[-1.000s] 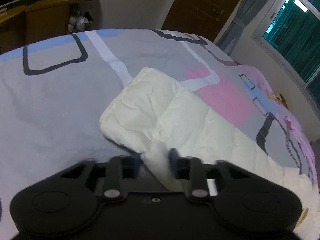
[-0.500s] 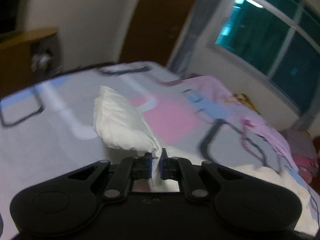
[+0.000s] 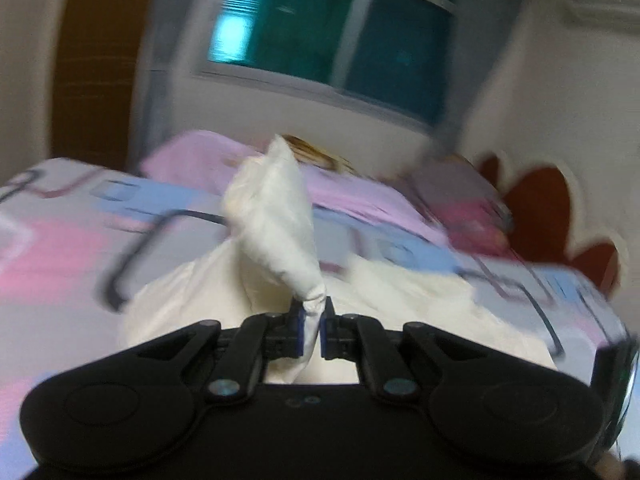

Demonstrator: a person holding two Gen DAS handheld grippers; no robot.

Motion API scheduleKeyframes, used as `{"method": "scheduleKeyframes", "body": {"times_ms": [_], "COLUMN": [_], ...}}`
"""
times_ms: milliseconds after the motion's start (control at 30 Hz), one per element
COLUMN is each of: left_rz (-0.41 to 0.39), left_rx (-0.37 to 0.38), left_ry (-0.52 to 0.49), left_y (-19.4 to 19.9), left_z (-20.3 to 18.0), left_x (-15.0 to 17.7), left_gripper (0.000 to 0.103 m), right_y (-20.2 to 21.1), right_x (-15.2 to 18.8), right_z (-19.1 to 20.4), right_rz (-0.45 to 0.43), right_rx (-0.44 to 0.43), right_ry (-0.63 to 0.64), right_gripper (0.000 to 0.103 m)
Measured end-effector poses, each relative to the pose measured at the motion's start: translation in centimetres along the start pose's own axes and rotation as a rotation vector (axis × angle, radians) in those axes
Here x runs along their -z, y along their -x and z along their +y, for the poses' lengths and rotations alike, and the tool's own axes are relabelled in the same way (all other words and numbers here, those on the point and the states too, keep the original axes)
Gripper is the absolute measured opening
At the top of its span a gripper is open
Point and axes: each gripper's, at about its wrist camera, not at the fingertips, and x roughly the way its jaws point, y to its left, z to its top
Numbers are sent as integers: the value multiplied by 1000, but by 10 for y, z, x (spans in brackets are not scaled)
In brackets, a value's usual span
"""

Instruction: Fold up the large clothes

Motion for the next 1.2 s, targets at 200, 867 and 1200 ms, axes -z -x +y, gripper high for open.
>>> {"method": "scheduleKeyframes", "body": {"times_ms": [200, 867, 1200], "left_rz": [167, 141, 160], "left_rx": [61, -373, -423], "left_ry": [-190, -178, -155], "left_y": [-65, 4, -17], "left_z": [-83, 18, 27], "left_x": [53, 96, 102], "left_gripper": [16, 72, 69], "right_y": [24, -26, 6], "right_x": [-1, -3, -14], "right_z": [-60, -9, -10], "right_rz": [-10, 72, -24], "right_rx": [7, -187, -185], "right_ry": [-122, -102, -42], "right_gripper": [71, 77, 11]}}
